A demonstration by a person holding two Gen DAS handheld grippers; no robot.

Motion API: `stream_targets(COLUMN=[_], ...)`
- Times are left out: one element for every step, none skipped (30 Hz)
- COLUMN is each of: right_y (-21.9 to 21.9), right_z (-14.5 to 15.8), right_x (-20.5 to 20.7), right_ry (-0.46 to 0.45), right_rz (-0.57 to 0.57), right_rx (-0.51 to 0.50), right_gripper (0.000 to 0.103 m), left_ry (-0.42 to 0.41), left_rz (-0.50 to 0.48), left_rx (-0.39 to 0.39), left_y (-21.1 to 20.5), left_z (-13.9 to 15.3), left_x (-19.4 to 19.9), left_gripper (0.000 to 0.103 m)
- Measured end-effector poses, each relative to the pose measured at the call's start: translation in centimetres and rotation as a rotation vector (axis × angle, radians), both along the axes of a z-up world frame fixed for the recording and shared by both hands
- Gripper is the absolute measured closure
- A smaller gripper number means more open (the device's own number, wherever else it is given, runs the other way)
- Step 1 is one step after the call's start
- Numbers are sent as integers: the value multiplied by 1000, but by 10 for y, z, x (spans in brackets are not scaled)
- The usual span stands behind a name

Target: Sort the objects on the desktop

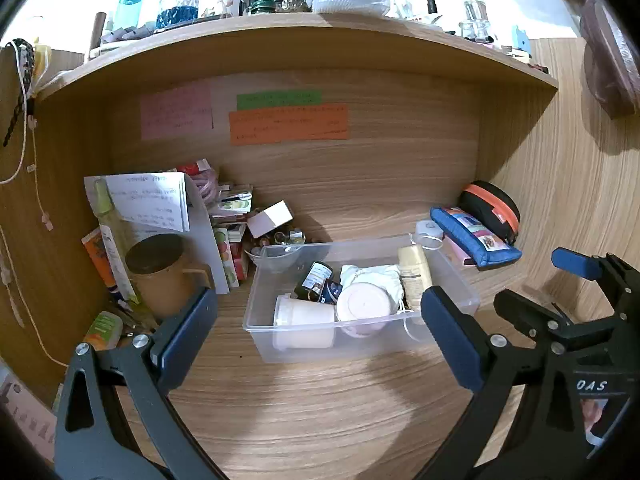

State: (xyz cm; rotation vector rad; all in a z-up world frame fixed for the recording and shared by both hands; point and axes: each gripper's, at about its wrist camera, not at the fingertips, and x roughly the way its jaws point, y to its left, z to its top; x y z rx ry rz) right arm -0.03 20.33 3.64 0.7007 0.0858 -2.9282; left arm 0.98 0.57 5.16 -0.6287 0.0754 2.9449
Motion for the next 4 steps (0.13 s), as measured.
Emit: stream_targets(right_y=[0, -1, -1, -1], right_z=[0, 0, -1, -1], right_x=[0, 1, 1, 1], right_ry=[0, 0, 0, -1], right_rz=[2, 2, 3, 3], right_rx=[2, 3, 3, 1], right_gripper=[0, 0, 0, 0], left_ry=[-1, -4, -12, -21], left_rz=[-9, -15, -19, -19], left_rx=[7, 13, 21, 25], left_y=[0, -1, -1, -1], left_z=[-1, -1, -2, -3], left_x=[0, -1, -3, -5], left_gripper=[0, 0, 0, 0])
